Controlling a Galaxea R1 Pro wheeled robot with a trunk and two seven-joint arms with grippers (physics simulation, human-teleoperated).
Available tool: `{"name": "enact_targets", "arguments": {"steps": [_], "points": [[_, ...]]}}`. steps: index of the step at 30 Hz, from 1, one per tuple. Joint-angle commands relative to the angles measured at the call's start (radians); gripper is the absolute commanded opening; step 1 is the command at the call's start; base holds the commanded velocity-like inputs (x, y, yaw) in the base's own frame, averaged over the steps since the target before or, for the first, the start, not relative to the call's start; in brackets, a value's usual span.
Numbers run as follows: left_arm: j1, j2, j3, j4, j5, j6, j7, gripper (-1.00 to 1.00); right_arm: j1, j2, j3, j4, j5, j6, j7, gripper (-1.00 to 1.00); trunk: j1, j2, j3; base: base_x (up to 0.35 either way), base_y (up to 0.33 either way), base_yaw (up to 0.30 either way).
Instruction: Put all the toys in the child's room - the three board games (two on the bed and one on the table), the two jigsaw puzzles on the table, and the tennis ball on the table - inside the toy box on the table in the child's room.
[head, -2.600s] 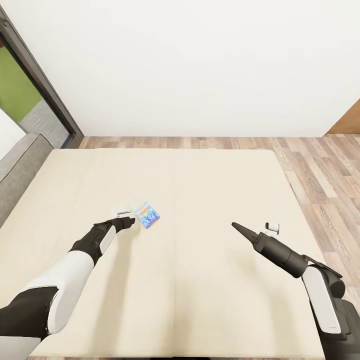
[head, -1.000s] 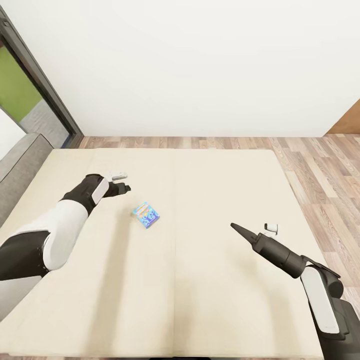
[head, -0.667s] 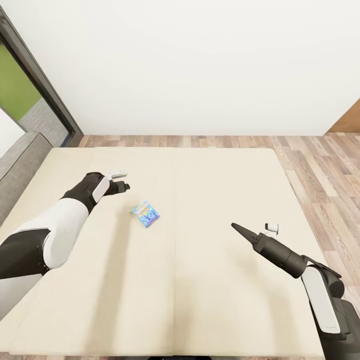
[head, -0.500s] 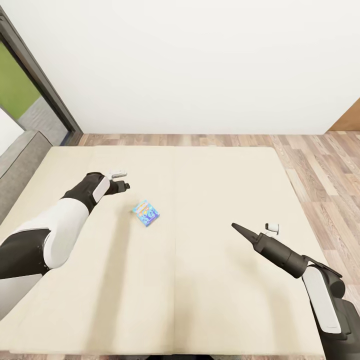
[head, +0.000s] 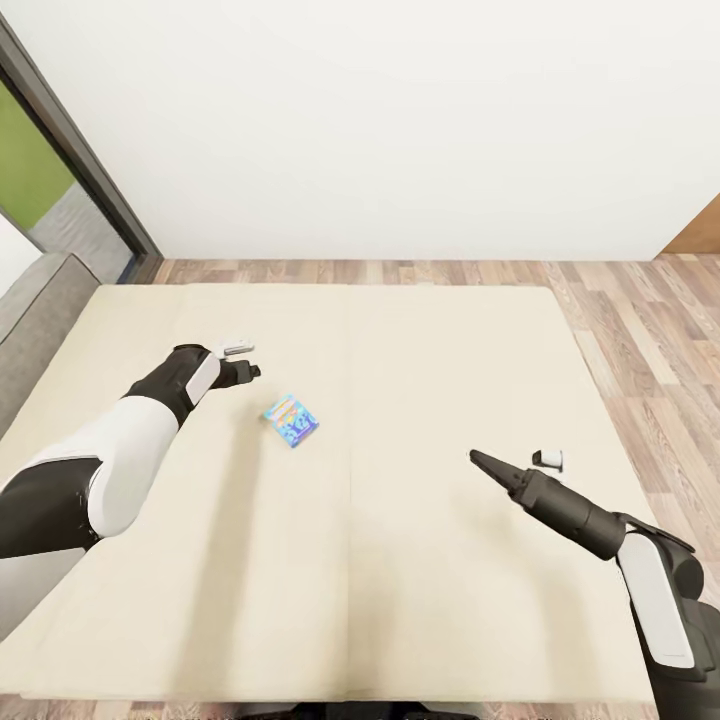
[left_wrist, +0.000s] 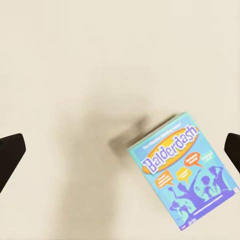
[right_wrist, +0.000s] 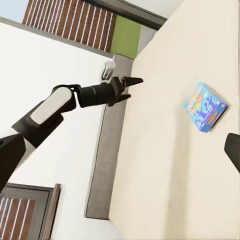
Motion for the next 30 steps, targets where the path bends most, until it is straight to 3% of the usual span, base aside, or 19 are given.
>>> {"name": "enact_targets", "arguments": {"steps": [1, 6, 9, 17, 22, 25, 30], "points": [[0.0, 0.0, 0.004, -0.002, 0.011, 0.005, 0.007, 1.0, -0.001, 0.0, -0.006, 0.0, 0.0, 0.012, 0.004, 1.0, 0.0, -0.001, -0.002, 0.0, 0.0, 0.0], [0.0, -0.001, 0.005, -0.003, 0.011, 0.006, 0.003, 1.0, -0.001, 0.001, -0.04, -0.003, -0.001, 0.068, 0.051, 1.0, 0.0, -0.001, -0.01, 0.0, 0.0, 0.0], [0.0, -0.001, 0.004, -0.004, 0.012, 0.006, 0.002, 1.0, -0.001, 0.005, -0.07, -0.01, -0.001, 0.117, 0.126, 1.0, 0.0, -0.001, -0.015, 0.0, 0.0, 0.0], [0.0, -0.009, 0.001, -0.009, 0.012, 0.008, 0.003, 1.0, 0.0, 0.011, -0.129, -0.014, -0.001, 0.134, 0.209, 1.0, 0.0, -0.001, -0.028, 0.0, 0.0, 0.0], [0.0, -0.015, 0.0, -0.011, 0.012, 0.012, 0.005, 1.0, -0.021, 0.011, -0.121, -0.014, -0.001, 0.134, 0.209, 1.0, 0.0, -0.001, -0.037, 0.0, 0.0, 0.0], [0.0, -0.017, -0.001, -0.012, 0.012, 0.013, 0.007, 1.0, -0.119, 0.015, -0.083, -0.014, 0.0, 0.134, 0.194, 1.0, 0.0, -0.001, -0.041, 0.0, 0.0, 0.0], [0.0, -0.02, -0.001, -0.012, 0.013, 0.013, 0.006, 1.0, -0.225, 0.014, -0.029, -0.007, -0.002, 0.134, 0.163, 1.0, 0.0, -0.001, -0.05, 0.0, 0.0, 0.0]]}}
